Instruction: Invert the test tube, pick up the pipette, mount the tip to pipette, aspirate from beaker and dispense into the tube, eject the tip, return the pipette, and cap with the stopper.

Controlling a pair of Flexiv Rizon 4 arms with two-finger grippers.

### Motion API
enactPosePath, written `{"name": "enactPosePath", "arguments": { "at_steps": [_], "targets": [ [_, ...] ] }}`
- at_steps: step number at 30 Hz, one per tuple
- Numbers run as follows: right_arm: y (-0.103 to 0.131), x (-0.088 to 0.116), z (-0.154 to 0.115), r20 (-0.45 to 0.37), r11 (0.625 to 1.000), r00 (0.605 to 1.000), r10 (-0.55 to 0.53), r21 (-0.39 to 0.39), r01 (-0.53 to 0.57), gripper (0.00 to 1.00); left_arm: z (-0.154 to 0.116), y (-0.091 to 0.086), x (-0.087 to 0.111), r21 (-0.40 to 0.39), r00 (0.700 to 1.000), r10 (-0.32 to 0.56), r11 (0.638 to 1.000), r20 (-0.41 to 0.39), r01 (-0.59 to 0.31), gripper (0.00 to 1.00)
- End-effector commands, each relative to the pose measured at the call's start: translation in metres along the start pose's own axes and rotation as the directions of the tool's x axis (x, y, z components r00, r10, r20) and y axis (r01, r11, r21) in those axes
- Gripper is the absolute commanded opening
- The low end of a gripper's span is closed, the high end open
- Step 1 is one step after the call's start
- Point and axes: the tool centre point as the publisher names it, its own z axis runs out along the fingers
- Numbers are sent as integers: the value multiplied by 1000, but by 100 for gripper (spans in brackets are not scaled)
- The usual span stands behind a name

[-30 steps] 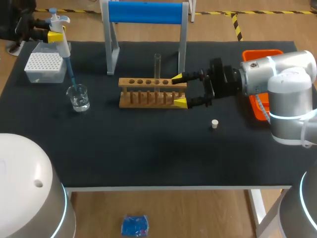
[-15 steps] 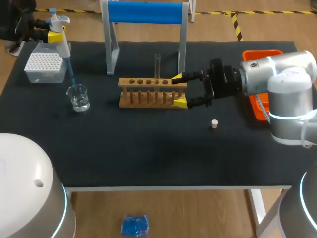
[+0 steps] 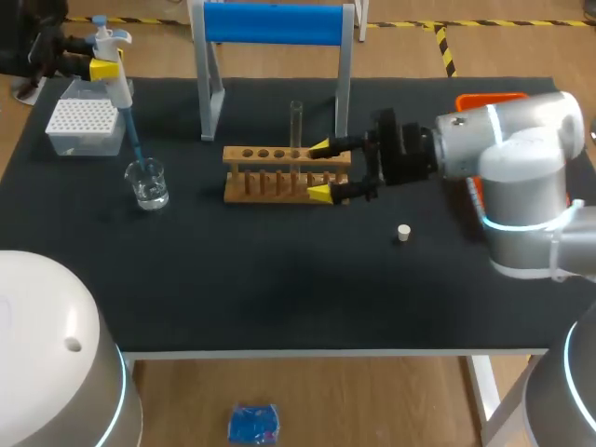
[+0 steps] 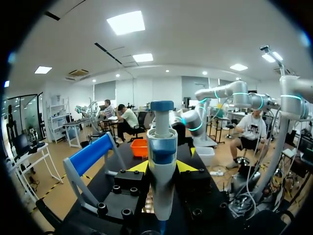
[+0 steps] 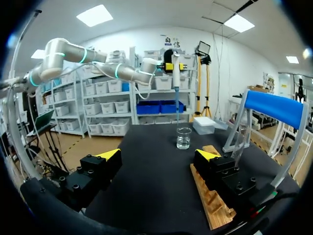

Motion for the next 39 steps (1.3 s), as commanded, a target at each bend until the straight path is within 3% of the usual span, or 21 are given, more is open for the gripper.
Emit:
{"name": "enactPosePath", "arguments": {
  "at_steps": [1,8,18,26,39],
  "targets": [
    [5,-5,53,85,997,996,26,76,-32,100,0,0,1,0,1000,2,1000,4,-2,0],
    [9,-3,106,148,986,989,-30,168,4,100,0,0,1,0,1000,2,1000,4,-2,0],
    [4,-5,158,135,980,991,-19,200,-8,100,0,0,1,0,1000,2,1000,4,-2,0],
    [-7,-10,178,147,975,989,-2,219,-30,100,0,0,1,0,1000,2,1000,4,-2,0],
    [-26,-14,192,146,973,987,-65,230,30,100,0,0,1,0,1000,2,1000,4,-2,0]
  ]
}}
